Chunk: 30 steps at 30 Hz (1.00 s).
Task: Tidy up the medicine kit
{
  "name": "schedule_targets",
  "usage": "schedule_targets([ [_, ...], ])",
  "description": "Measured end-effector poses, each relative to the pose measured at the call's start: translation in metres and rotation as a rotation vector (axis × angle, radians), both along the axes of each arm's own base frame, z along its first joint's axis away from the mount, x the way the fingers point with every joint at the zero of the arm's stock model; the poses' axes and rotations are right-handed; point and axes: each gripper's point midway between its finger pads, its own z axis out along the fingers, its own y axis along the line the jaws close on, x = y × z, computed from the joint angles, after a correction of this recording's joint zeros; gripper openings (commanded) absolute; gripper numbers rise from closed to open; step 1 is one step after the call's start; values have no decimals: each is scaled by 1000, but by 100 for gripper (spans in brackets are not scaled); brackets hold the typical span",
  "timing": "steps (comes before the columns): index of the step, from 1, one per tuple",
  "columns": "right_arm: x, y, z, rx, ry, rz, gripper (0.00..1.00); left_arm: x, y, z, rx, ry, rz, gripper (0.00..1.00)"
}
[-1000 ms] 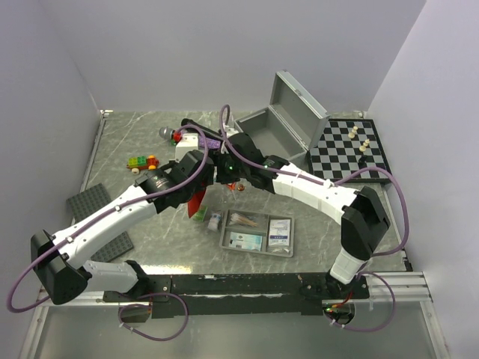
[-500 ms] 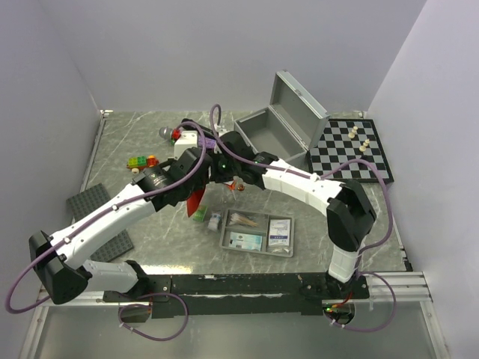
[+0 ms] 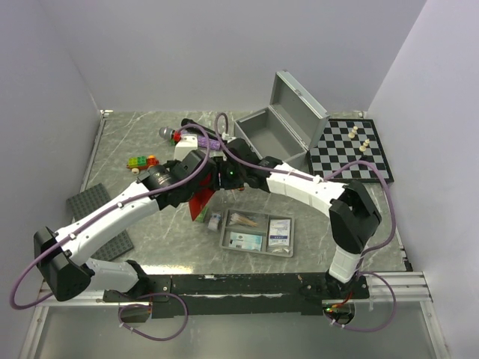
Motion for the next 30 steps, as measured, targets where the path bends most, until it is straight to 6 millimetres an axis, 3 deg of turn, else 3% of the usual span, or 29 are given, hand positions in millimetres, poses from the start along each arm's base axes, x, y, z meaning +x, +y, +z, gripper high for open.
schedule_targets([
  [5,-9,6,8,54,-4,62,78,0,3,-1,15,2,6,1],
  [12,-22,19,63,208,-108,192,79,-1,11,1,54,-4,24,1],
  [16,-25,1,87,216,-200,196,77,0,17,3,77,-15,42,1],
  [19,-12,-18,97,167,-281,151,73,0,21,0,83,-18,59,1],
  [21,-1,-27,91,122,-301,122,72,-3,24,-5,85,-12,67,1],
  [24,16,-34,64,38,-283,97,72,-12,33,-12,81,1,85,1],
  [30,56,-17,-4,-130,-217,117,80,-28,50,0,31,-30,129,1],
])
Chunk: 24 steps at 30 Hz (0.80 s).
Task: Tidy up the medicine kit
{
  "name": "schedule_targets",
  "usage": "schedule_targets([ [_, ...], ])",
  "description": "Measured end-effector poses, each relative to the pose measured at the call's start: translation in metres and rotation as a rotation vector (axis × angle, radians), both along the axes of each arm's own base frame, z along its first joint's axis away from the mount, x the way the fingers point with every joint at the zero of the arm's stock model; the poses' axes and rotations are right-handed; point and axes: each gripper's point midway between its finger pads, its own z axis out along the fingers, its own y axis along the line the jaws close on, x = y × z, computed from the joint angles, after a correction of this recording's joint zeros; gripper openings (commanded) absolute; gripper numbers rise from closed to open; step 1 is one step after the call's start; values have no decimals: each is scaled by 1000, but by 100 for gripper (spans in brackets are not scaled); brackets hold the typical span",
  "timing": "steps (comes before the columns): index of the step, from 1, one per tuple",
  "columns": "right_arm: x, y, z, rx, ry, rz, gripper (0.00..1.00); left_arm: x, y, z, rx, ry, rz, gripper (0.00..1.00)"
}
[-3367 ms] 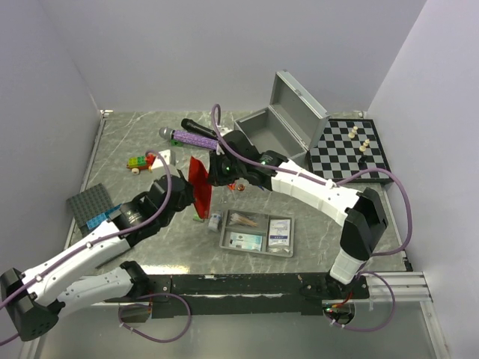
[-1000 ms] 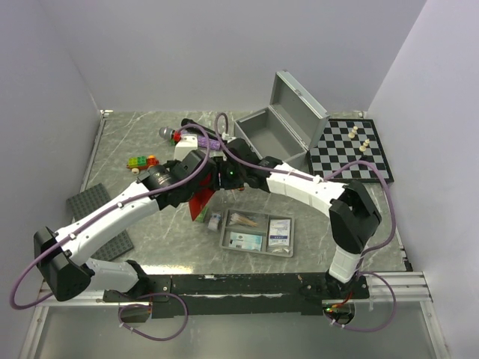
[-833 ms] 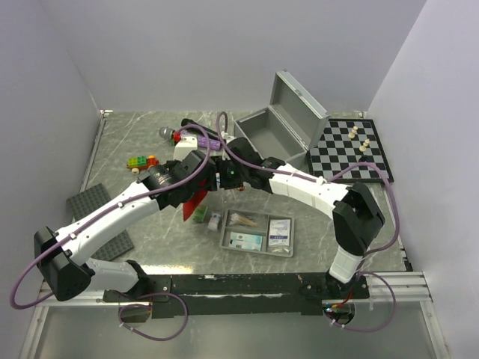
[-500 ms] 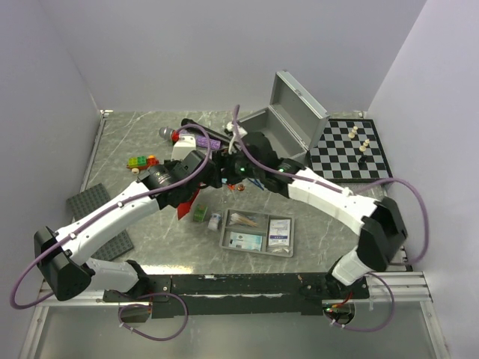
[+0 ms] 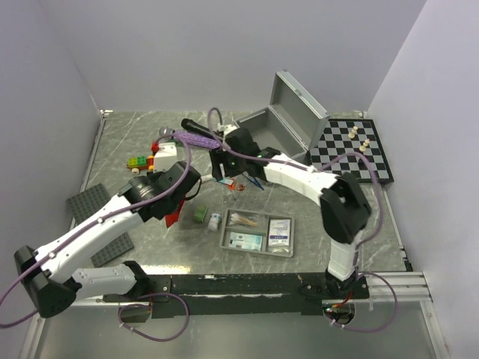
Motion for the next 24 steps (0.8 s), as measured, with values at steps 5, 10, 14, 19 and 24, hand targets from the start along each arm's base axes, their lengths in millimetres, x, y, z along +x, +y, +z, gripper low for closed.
schedule_targets([
  [5,20,9,-41,-100,18,29,84,-8,10,7,-45,-37,25,1],
  [10,38,22,-53,-135,-2,57,85,-13,14,0,-41,-22,36,1],
  [14,55,36,-52,-132,-25,67,86,-14,15,-2,-43,-18,40,1],
  [19,70,52,-61,-129,-20,77,85,-16,18,2,-58,-30,42,1],
  [24,73,62,-80,-137,22,95,85,-19,20,5,-65,-37,42,1],
])
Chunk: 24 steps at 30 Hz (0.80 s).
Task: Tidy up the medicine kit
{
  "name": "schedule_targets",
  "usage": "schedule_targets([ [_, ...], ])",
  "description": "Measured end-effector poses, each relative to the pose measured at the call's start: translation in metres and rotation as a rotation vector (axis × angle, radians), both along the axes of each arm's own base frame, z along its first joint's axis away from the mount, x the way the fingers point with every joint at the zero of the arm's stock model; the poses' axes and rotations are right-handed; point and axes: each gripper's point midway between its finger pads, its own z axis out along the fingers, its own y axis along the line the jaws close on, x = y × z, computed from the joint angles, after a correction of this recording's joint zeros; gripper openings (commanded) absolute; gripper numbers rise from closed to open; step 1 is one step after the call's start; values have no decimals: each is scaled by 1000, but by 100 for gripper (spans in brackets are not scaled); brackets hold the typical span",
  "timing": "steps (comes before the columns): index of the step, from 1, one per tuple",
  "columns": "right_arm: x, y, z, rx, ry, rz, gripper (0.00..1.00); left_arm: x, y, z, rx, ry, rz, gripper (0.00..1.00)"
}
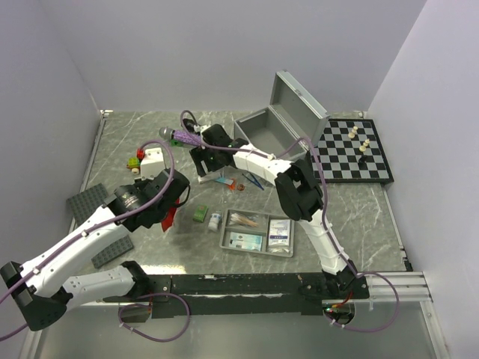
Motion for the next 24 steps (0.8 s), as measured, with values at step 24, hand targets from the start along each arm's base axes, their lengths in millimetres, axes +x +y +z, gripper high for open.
schedule_targets([
  [24,-83,-7,-24,25,167,32,75,3,-6,-2,-18,-7,-13,1],
])
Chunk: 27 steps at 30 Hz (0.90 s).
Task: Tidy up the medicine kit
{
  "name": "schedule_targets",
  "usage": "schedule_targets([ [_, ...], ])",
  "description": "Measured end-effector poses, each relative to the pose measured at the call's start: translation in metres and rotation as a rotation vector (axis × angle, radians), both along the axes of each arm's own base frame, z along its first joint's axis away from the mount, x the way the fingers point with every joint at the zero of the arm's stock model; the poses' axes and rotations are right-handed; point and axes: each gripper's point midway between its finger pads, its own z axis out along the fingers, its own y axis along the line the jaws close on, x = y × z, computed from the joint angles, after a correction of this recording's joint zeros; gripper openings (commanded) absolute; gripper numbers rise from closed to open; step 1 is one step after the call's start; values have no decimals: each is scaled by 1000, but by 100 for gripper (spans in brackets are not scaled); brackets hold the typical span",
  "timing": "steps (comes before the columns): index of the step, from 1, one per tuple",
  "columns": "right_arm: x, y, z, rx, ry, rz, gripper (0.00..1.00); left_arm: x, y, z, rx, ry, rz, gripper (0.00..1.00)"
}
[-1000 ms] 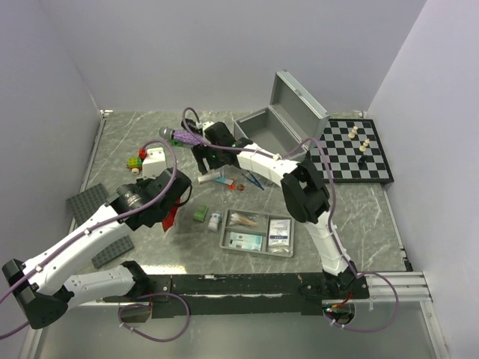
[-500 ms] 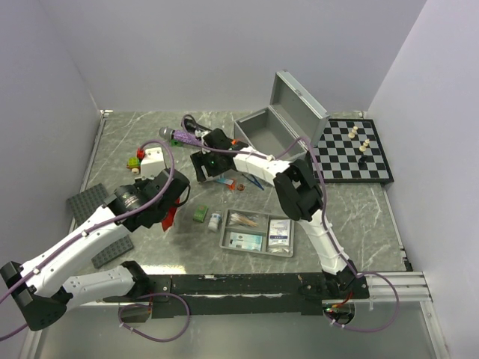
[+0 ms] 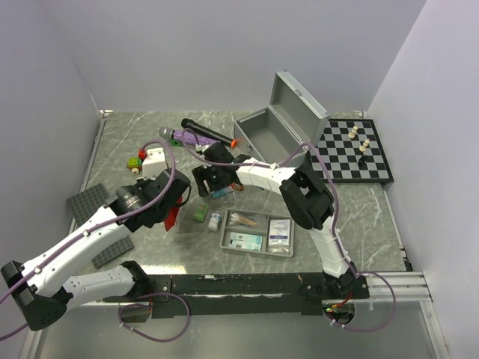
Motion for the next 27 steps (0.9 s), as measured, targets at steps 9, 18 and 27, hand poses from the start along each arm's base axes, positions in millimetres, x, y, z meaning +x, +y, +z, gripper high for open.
schedule_targets([
  [9,8,-4,-2,-78,-44,-7,65,-3,1,-5,-10,7,-8,1],
  [18,16,-10,-7,-123,-62,-43,36,-5,0,-7,-12,12,-11,1],
  [27,17,-14,-8,-105,-68,-83,12,-1,-7,-7,-39,5,-23,1],
])
